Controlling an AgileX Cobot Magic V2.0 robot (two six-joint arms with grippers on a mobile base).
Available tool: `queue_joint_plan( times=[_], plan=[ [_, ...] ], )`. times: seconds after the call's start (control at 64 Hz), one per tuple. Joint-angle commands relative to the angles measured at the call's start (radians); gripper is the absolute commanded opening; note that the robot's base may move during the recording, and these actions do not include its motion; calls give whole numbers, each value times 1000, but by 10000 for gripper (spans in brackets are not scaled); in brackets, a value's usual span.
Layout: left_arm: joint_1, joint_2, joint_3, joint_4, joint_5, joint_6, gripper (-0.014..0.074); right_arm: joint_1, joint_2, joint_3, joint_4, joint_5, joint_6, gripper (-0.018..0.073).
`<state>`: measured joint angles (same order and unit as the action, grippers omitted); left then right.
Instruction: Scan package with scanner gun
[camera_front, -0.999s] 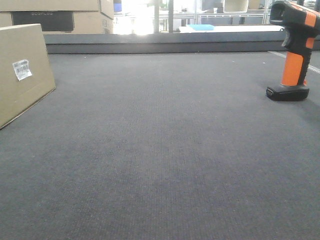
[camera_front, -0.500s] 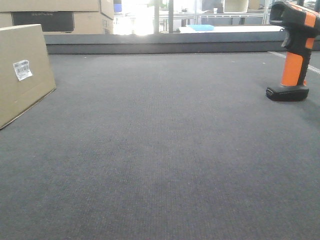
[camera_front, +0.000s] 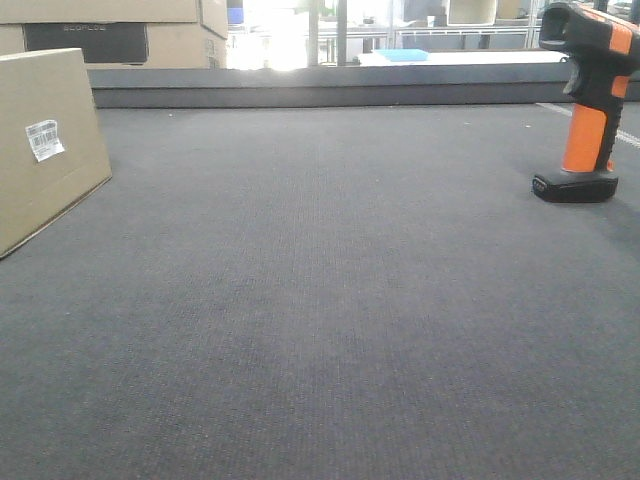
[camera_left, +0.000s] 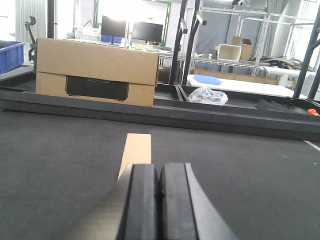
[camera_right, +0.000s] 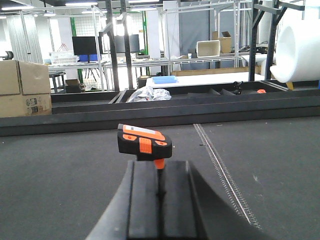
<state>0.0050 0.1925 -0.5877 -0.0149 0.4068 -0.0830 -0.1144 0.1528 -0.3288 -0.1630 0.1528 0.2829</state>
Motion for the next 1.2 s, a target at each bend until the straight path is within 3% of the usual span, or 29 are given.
queue_joint_plan(
  times=[0.0,0.406,0.484,0.531,0.593,0.64,0.812,1.187],
  plan=[
    [2,-5,-2,2,-12,-8,-111,-2,-6,4,-6,-4,-3,-167],
    [2,-5,-2,2,-12,-8,-111,-2,-6,4,-4,-4,-3,-167],
    [2,-5,-2,2,-12,-8,-111,-2,-6,4,54,23,-9,-167],
    [2,-5,-2,2,-12,-8,-111,-2,-6,4,105,63,-66,-167],
    [2,-5,-2,2,-12,-8,-111,1,-6,8,190,92,-283,-167],
    [2,-5,-2,2,-12,-8,-111,7,-6,19,243,82,-382,-167],
    [2,-5,-2,2,-12,-8,-111,27,-57,135,215,-153,-385,-167],
    [2,-5,-2,2,-12,-8,-111,27,-143,329,230,-204,-372,-167]
  ],
)
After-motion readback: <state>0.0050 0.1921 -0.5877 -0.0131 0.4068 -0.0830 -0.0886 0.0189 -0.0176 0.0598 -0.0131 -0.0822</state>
